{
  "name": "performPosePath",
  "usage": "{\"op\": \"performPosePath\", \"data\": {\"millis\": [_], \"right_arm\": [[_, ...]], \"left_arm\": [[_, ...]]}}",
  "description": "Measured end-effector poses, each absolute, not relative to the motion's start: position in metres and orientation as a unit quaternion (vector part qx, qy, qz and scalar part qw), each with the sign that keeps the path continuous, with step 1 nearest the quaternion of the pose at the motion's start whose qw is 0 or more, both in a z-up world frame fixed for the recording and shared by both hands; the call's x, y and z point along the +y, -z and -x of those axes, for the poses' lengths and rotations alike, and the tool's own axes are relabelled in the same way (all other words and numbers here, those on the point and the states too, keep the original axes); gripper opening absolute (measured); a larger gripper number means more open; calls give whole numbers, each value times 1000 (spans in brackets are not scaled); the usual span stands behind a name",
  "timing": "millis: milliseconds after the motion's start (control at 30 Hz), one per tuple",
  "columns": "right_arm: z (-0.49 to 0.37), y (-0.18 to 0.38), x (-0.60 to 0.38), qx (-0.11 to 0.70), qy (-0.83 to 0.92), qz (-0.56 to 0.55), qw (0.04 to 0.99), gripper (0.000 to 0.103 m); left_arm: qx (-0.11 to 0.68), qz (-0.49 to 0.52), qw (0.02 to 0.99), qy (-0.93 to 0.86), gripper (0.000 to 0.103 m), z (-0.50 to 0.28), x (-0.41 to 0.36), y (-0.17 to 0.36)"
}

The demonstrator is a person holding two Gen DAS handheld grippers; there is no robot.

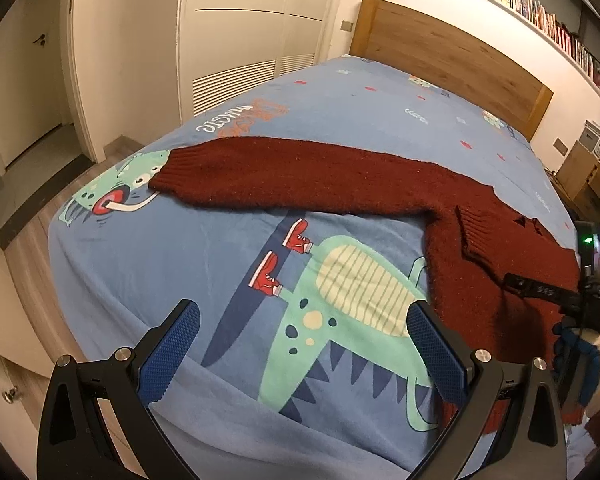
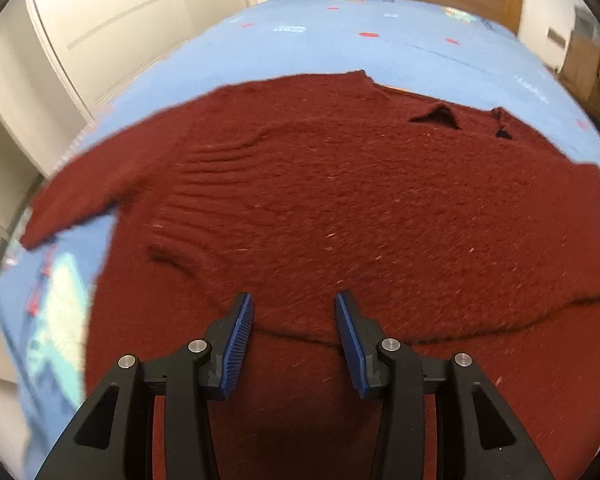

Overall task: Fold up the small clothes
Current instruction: 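Lift the open right gripper away from the folded sleeve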

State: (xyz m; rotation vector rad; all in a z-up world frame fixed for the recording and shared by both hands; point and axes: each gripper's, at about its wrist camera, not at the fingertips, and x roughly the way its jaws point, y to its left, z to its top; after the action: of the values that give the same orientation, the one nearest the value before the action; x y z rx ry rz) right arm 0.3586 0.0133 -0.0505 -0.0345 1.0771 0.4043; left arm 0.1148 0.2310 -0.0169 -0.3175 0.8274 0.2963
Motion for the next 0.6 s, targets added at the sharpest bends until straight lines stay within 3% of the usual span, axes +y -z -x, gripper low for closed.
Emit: {"op": "performPosePath", "data": {"millis": [600], "right_arm": [[-253, -26, -85, 469, -128, -48, 873, 45]], "left_arm": [[396, 174, 889, -153, 102, -106, 296, 4]]}}
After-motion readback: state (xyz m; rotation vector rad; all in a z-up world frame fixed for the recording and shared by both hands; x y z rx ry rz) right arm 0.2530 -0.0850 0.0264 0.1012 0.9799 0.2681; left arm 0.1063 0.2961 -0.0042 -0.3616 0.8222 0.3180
